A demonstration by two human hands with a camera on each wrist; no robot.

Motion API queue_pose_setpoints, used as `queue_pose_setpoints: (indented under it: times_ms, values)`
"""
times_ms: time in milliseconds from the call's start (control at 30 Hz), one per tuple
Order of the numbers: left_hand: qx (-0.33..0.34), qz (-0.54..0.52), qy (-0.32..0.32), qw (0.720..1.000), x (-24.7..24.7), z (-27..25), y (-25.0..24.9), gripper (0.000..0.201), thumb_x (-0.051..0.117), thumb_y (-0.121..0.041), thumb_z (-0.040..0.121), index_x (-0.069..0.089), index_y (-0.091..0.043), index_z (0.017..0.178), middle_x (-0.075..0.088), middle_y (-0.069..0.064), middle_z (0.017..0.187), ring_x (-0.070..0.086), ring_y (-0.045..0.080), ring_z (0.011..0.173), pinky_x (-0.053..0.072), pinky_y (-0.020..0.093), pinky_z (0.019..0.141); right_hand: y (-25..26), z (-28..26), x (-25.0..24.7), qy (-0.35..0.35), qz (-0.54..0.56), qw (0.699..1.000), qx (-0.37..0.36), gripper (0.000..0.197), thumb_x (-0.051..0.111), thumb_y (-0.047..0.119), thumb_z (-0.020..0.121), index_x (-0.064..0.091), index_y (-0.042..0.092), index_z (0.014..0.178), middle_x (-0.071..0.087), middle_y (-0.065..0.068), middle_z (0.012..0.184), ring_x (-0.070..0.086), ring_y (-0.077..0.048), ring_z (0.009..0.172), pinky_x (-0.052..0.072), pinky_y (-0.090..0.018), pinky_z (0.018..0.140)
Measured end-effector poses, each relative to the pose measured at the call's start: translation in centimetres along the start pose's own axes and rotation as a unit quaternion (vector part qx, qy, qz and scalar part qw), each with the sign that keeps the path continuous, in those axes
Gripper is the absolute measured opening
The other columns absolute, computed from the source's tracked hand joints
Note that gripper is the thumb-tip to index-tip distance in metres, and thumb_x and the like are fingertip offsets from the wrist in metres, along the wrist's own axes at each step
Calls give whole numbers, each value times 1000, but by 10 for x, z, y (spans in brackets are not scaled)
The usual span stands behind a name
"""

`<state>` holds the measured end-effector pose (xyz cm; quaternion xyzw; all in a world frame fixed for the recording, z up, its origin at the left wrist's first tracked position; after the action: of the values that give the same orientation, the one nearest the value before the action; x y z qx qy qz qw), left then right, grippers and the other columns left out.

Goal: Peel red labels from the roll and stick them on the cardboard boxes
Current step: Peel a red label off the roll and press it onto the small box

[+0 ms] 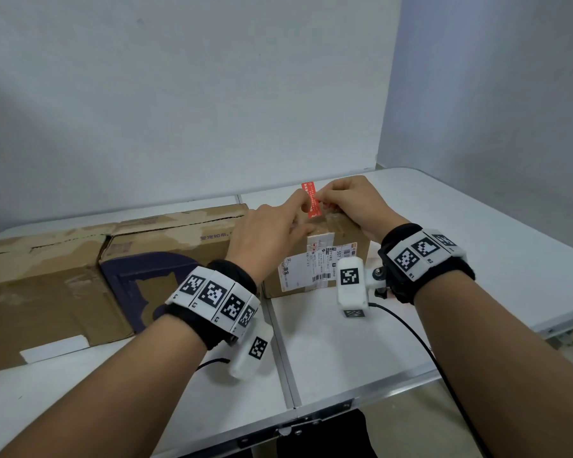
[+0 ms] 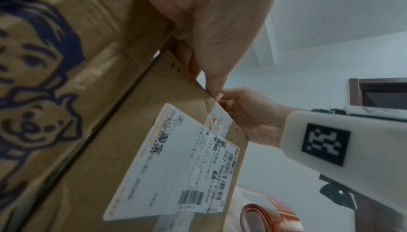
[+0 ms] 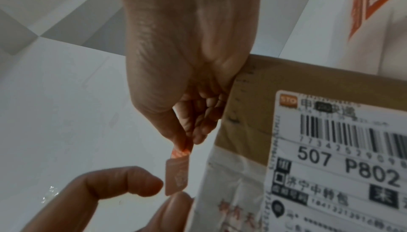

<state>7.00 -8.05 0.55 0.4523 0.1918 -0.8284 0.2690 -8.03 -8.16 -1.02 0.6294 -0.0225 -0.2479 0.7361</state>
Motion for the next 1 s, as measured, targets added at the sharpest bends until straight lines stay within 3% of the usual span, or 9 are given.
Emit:
queue_pose_setpoints:
  times_ms: [233,500,667,833,1000]
  values:
    - [-40,-30,0,999,2,1,5,17,51,-47,91,48,-36,103,72,-7,82,67,25,76,55,39,65,1,-1,0,-4,-8,1000,-1,16,67,12,82,74,-2,84,67,-17,80,60,-22,73,53,-35,78]
    - [-62,-44,3,997,1,0,7,17,54,-42,91,63,-34,103,71,-7,78,66,23,76,54,38,66,1,-2,0,1,-20,1000,-5,11,68,13,81,74,4,80,68,-13,80,61,-18,74,53,-33,78]
    - [-53,-20,-7,998,2,-1,7,21,50,-47,91,63,-37,105,72,-5,77,67,22,76,54,38,65,3,-4,-1,3,-62,998,-18,9,65,13,83,72,8,81,69,-4,79,60,-10,71,51,-23,72]
    - [-25,-9,-26,999,-6,-5,-2,20,52,-45,92,66,-34,102,69,-7,72,66,22,69,51,34,60,0,-1,0,19,-86,996,-27,10,69,14,79,73,7,84,75,-12,88,64,-11,74,55,-29,78]
    - [-11,-14,-30,999,-6,-5,-4,21,52,-44,93,66,-34,104,73,-9,83,68,21,74,50,34,61,-1,1,0,33,-107,993,-32,12,74,20,79,74,10,84,75,-6,86,65,-10,77,53,-29,82]
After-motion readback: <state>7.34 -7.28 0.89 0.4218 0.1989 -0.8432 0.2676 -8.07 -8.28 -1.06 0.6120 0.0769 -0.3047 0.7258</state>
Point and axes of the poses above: each hand's wrist, its own z-axis towards the middle knuckle, its own x-axis out of the palm, y = z × x, the point moved 9 cm from there along z, towards the middle knuckle
